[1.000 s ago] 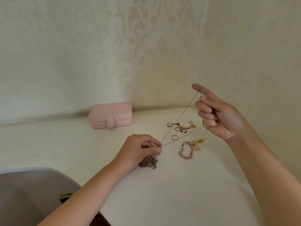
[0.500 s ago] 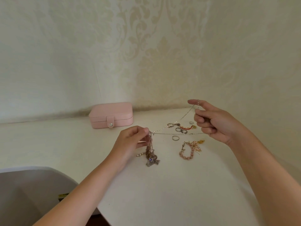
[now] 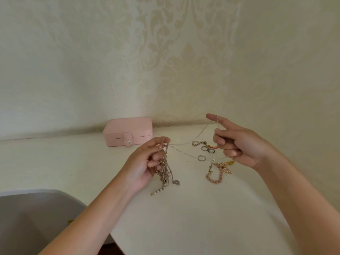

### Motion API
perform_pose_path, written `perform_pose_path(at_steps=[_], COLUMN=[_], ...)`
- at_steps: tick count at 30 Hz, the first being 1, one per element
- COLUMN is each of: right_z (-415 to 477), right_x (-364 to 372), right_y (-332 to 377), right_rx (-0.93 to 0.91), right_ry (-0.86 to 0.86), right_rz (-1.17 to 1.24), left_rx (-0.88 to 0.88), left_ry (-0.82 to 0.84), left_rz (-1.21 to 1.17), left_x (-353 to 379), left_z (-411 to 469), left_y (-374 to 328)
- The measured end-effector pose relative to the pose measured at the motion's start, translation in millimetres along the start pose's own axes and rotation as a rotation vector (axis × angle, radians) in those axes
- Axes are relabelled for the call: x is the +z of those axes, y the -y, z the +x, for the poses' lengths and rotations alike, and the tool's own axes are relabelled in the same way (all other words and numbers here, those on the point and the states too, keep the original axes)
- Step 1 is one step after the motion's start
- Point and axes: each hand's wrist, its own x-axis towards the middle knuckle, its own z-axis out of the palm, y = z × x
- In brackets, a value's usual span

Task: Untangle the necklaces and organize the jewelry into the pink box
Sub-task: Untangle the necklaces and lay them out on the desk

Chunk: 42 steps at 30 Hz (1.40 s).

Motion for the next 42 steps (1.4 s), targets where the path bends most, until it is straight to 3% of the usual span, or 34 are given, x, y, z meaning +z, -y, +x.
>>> perform_pose_path(at_steps=[6,14,19,23,31,38,42], right_z=[-1,0,0,0,0,2,3], right_x=[21,3,0,0,-6,-2,5], right_y=[-3,4,5,6,7,3,0], right_rx=[0.003,-0.031,-0.044,-0.071,-0.094,-0.069,-0.075], right_ry=[0.114,-0.015,-0.038,-0.037,-0.098,-0.092,-0.052], right_rz=[-0.029,0.099,0.120,0.136,0.209,0.210,0.203], left_rx=[-0.014,0.004,0.075,0.034,-0.025,-0.101,-0.101], left_ry=[0.119,0.231,0.222,0.183,0.058,0.107,0.044], left_rz=[0.159,0.496,0.492,0.454,0.132,0.251,0.249], left_x=[-3,-3,-6,-5,-14,-11,-8], left_z=[-2,-4,-2,-4,1,1,0], left_y=[2,10,12,7,-1,4,5])
